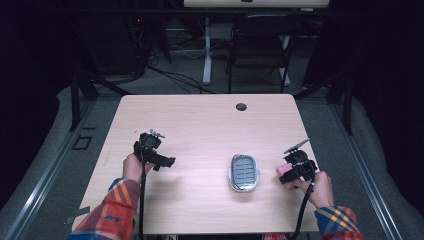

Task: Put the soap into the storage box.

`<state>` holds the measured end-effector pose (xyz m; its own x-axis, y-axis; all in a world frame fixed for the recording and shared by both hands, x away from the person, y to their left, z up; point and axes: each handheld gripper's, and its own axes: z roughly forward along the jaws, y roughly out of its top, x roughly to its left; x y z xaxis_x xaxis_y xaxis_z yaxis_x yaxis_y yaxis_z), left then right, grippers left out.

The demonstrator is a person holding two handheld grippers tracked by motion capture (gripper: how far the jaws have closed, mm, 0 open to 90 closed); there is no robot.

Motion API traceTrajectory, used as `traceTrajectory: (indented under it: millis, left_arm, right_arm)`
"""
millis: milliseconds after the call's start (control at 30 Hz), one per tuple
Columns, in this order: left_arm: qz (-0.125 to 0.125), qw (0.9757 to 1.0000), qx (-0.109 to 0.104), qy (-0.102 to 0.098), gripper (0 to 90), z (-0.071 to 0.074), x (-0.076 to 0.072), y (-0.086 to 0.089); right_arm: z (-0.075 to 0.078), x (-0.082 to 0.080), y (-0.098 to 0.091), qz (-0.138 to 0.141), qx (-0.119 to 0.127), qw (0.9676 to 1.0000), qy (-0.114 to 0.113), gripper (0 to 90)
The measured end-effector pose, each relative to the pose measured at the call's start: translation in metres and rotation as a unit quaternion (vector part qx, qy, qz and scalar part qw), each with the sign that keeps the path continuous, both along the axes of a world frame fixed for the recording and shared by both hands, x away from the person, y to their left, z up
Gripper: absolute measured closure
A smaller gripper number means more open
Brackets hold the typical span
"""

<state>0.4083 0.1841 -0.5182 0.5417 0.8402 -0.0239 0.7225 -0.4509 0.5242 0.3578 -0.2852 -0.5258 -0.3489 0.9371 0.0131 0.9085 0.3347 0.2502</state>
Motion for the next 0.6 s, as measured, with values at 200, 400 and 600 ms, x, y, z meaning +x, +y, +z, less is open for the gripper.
traceTrajectory:
  millis: [200, 400, 600]
  left_arm:
    - [0.000, 1.0000, -0.001, -0.003, 0.0, 0.001, 0.000, -0.002]
    - [0.001, 1.0000, -0.001, -0.005, 0.0, 0.001, -0.001, -0.002]
    - [0.002, 1.0000, -0.002, 0.000, 0.0, -0.001, 0.000, 0.000]
  right_arm:
    - [0.008, 0.001, -0.006, 0.000, 0.001, 1.0000, 0.001, 37.4]
    - [0.020, 0.001, -0.006, 0.004, -0.001, 1.0000, -0.007, 37.4]
    - [0.028, 0.004, -0.002, 0.007, 0.010, 0.9998, -0.016, 37.4]
